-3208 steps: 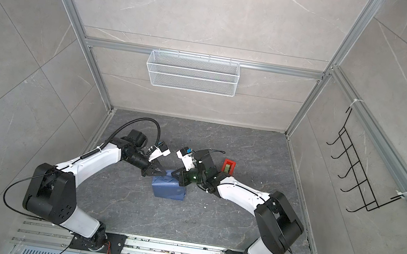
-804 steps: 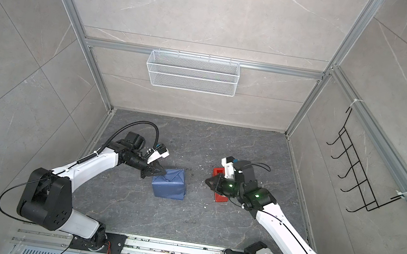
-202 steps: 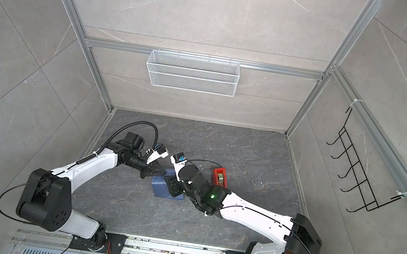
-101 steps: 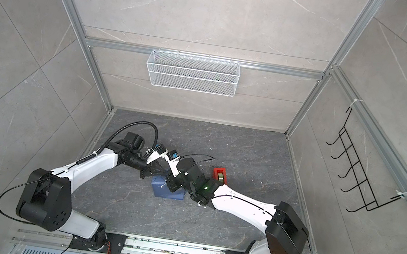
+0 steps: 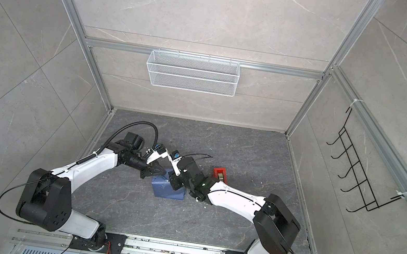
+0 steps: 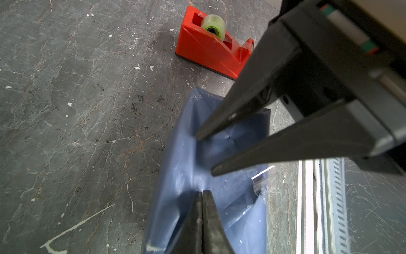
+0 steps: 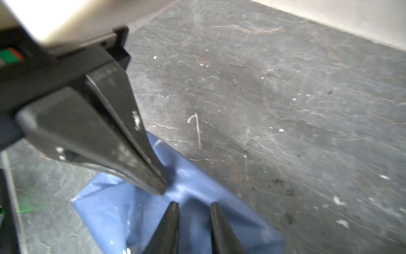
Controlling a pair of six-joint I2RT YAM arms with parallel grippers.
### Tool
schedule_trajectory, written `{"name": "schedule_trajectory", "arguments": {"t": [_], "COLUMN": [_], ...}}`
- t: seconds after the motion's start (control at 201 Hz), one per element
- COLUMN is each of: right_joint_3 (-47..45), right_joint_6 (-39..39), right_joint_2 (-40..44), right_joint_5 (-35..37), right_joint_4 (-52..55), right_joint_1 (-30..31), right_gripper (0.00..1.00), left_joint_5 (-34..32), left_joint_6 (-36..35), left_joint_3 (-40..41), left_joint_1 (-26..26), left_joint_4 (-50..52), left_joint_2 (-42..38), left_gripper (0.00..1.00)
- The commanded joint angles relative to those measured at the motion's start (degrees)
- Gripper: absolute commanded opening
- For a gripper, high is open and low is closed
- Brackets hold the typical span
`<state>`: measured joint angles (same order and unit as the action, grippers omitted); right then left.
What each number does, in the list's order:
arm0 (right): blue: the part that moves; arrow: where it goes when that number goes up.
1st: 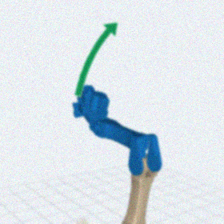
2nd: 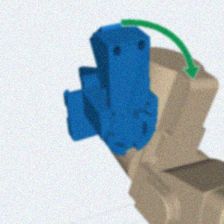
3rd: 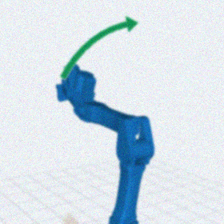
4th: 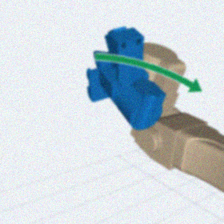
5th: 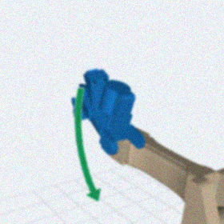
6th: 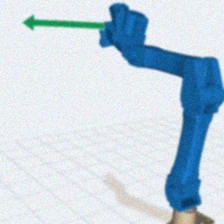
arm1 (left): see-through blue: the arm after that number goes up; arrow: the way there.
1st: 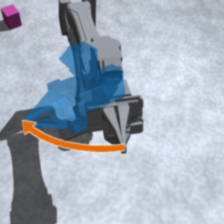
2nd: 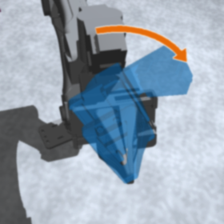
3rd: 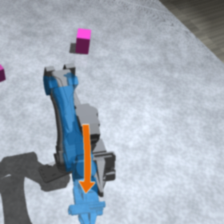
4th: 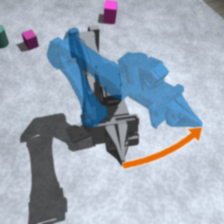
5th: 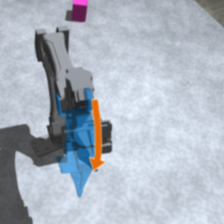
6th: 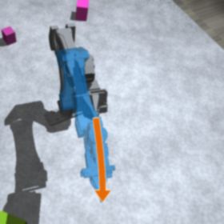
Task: Wrap a gift box in wrapping paper
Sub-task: Wrap the gift box with the wrapping paper.
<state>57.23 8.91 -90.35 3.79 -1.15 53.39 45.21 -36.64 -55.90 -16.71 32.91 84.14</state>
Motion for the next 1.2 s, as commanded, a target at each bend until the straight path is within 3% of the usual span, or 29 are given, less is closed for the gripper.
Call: {"name": "schedule_trajectory", "arguments": {"t": [0.0,0.08,0.184,0.334,0.503,0.667,0.861,1.016,1.195], "right_joint_3": [-1.5,-0.6,1.5,1.9,1.8,1.5,1.0,1.0,-1.0], "right_joint_6": [-1.3,-1.8,0.7,4.5,7.5,10.4,10.9,13.5,14.8], "right_joint_2": [7.2,10.9,11.5,6.8,0.5,-4.8,-1.9,2.7,0.3], "right_joint_5": [4.3,3.2,-1.2,-9.6,-10.0,-9.9,-9.7,-16.2,-19.7], "right_joint_4": [6.7,7.4,7.8,2.7,-2.4,-1.1,1.2,-2.1,-7.4], "right_joint_1": [-0.4,-0.3,0.4,1.9,1.6,-1.1,-1.5,-1.1,1.6], "right_gripper": [0.32,0.31,0.24,0.08,0.0,0.0,0.0,0.0,0.0], "left_joint_5": [-7.3,-7.3,-7.0,-7.3,-7.3,-6.6,-6.8,-7.1,-6.7], "left_joint_6": [-1.1,-1.2,-0.8,-1.2,-1.1,-0.6,-0.9,-1.1,-0.7], "left_joint_3": [2.5,3.2,2.2,3.2,2.4,2.3,3.7,3.5,2.4], "left_joint_1": [0.4,0.4,0.4,0.6,0.6,0.7,0.8,1.0,1.0], "left_joint_4": [8.7,8.0,9.0,8.0,8.7,8.7,7.7,7.9,8.7], "left_joint_2": [1.3,1.9,1.5,1.6,1.6,1.3,1.0,0.8,1.2], "left_gripper": [0.06,0.06,0.06,0.06,0.06,0.06,0.06,0.06,0.06]}}
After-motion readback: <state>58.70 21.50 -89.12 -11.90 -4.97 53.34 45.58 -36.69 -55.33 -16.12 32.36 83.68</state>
